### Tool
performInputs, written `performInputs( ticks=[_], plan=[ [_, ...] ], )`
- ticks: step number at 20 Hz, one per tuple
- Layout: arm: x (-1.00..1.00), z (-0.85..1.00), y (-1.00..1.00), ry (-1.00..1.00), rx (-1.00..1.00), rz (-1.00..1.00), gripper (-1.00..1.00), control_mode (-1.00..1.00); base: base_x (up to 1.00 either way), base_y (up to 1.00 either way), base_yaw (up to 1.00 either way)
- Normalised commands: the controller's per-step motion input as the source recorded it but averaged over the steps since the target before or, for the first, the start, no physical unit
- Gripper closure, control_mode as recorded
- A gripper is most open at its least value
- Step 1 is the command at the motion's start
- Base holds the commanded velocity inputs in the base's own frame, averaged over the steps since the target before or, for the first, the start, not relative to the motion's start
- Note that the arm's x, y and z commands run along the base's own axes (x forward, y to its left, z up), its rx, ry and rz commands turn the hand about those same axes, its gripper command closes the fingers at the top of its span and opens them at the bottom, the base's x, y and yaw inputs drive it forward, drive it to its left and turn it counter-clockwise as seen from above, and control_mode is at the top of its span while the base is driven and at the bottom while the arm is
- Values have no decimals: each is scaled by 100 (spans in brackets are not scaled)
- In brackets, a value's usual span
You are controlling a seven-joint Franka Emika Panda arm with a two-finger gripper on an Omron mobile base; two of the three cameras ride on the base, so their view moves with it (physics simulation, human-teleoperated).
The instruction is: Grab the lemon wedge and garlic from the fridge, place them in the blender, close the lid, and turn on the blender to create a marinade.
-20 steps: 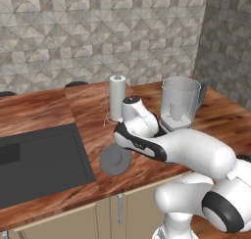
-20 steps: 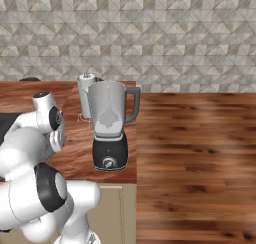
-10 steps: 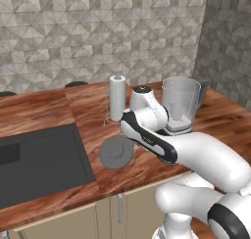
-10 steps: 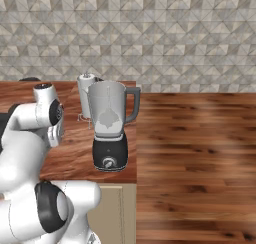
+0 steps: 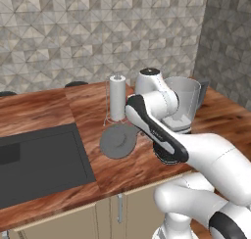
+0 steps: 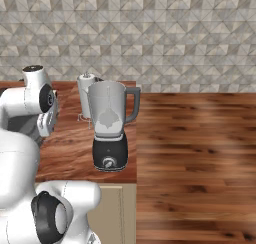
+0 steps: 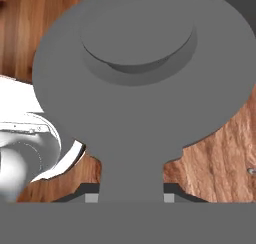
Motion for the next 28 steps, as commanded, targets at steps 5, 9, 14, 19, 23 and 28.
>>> performInputs(
  ticks=[5, 9, 14, 19, 23, 28],
  plan=[
    [-51, 60, -4, 1, 6, -7, 100, -100, 0, 0, 0],
    [-50, 38, -9, -3, 8, -6, 100, -100, 0, 0, 0],
    [-14, 36, -19, -1, 8, -7, 100, -100, 0, 0, 0],
    [0, 26, -43, -1, 9, -2, 100, -100, 0, 0, 0],
    [-1, 3, -63, -12, 13, 0, 100, -100, 0, 0, 0],
    [-1, 0, -62, -19, 12, 0, 100, -100, 0, 0, 0]
  ],
)
